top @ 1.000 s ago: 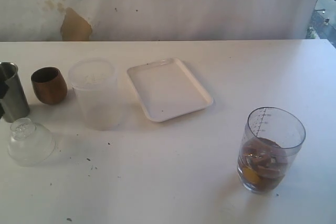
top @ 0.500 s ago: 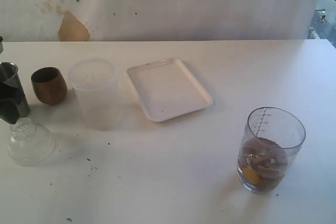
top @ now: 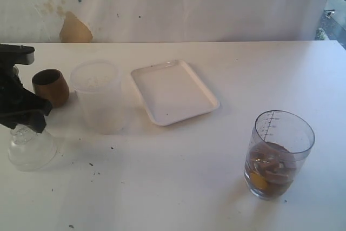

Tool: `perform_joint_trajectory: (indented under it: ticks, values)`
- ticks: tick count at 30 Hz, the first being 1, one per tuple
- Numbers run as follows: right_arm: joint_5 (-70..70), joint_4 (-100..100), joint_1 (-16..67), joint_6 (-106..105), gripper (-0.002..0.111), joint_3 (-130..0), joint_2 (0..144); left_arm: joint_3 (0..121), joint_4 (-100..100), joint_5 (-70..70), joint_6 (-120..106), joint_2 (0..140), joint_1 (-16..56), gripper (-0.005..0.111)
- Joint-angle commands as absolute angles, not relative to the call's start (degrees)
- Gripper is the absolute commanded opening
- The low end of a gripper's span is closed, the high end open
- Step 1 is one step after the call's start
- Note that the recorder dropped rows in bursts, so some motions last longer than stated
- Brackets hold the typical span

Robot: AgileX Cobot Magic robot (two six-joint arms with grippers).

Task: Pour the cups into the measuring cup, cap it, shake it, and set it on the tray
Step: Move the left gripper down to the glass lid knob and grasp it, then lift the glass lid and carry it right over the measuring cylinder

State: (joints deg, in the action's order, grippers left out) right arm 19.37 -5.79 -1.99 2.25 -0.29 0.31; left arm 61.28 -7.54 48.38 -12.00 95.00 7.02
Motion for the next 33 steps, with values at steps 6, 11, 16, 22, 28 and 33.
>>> perform_joint_trajectory:
  ticks: [6, 11, 16, 22, 28, 33]
  values:
    - [19.25, -5.68, -1.73, 2.23, 0.0, 0.0, 0.0, 61.17, -2.39, 47.38, -6.17, 96.13, 7.7, 0.057]
    - [19.25, -5.68, -1.73, 2.23, 0.0, 0.0, 0.0, 61.17, -2.25, 47.29, -4.47, 97.21, 7.7, 0.062]
    - [19.25, -5.68, -1.73, 2.23, 0.0, 0.0, 0.0, 61.17, -2.09, 46.87, -3.82, 99.18, 7.7, 0.063]
    - [19.25, -5.68, -1.73, 2.23, 0.0, 0.0, 0.0, 61.17, -1.82, 45.15, -1.52, 99.28, 7.7, 0.047]
    - [19.25, -5.68, -1.73, 2.23, 0.0, 0.0, 0.0, 61.67, -1.82, 48.2, -2.77, 99.28, 7.7, 0.0]
    - [19.25, -5.68, -1.73, 2.23, 0.0, 0.0, 0.0, 67.09, -1.82, 58.24, -4.94, 97.69, 7.7, 0.0]
